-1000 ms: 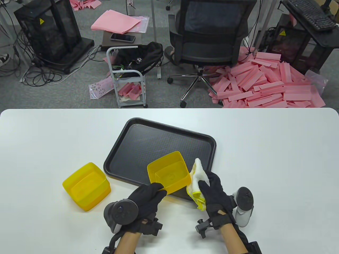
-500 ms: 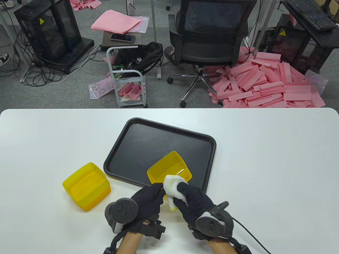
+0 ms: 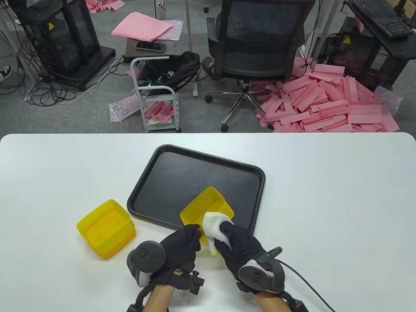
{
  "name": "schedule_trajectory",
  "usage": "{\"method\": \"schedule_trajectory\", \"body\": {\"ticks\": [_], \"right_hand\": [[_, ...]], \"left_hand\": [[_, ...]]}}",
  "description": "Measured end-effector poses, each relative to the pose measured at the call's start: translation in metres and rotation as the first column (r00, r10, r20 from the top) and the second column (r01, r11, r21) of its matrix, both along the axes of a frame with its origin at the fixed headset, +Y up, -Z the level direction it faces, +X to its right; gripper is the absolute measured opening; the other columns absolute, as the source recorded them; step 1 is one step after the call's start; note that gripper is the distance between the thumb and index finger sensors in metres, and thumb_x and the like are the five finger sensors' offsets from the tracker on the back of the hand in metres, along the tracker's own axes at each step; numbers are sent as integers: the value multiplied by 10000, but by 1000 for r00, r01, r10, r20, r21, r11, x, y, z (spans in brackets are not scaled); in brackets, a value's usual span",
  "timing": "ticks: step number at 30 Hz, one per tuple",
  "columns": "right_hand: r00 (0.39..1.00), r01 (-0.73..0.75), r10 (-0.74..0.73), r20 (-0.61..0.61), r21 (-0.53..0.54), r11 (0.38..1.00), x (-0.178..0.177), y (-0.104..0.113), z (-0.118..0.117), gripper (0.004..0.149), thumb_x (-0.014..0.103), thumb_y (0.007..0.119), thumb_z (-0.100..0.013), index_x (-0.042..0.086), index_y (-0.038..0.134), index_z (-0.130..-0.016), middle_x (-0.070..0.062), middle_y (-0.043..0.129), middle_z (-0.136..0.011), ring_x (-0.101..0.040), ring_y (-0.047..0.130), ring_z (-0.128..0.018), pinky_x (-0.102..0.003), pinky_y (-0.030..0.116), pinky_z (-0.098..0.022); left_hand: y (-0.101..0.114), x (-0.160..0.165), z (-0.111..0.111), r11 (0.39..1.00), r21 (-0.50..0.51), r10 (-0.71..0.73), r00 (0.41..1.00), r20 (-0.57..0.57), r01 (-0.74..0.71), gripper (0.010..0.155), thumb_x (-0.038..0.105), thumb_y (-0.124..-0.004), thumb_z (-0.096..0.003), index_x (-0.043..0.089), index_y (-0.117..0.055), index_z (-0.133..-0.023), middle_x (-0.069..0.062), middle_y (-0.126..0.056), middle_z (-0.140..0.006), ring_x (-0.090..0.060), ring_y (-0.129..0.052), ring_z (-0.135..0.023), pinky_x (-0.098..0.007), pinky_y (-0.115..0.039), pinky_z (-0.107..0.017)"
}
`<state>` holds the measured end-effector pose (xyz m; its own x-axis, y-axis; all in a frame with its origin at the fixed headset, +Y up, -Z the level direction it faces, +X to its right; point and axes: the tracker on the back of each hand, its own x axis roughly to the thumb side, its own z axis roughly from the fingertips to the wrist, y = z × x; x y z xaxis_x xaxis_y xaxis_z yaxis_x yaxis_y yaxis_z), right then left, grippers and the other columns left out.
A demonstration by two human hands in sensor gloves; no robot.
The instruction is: Wipe plastic food containers with dish cloth
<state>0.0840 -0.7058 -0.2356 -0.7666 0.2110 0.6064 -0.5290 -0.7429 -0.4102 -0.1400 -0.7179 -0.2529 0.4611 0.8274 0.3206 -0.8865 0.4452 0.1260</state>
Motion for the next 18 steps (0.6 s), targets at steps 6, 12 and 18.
{"method": "schedule_trajectory", "body": {"ticks": [6,12,18], "right_hand": [[1000,17,-17,10,-14,1000,4,1,-3,634,509,792,-534,195,514,-1010,13,820,-788,-260,957,-546,-324,908,-319],[986,129,-120,112,-77,989,37,2,-16,616,482,769,-543,185,511,-1018,-4,815,-807,-283,943,-561,-342,897,-333],[943,296,-265,201,-145,944,71,2,-27,594,457,742,-555,177,510,-1026,-20,809,-833,-302,931,-582,-358,889,-349]], "left_hand": [[-1,-3,0,1000,-11,23,1000,16,-23,447,401,-761,-476,136,-931,-794,-18,-1050,-418,-284,-1020,-380,-423,-868,-245],[-1,1,2,999,11,-38,999,24,38,437,409,-816,-463,137,-946,-780,-26,-1054,-403,-291,-1018,-375,-428,-864,-247],[5,2,6,985,75,-152,988,-30,154,415,433,-883,-433,189,-963,-759,-29,-1049,-413,-293,-1011,-389,-430,-859,-261]]}}
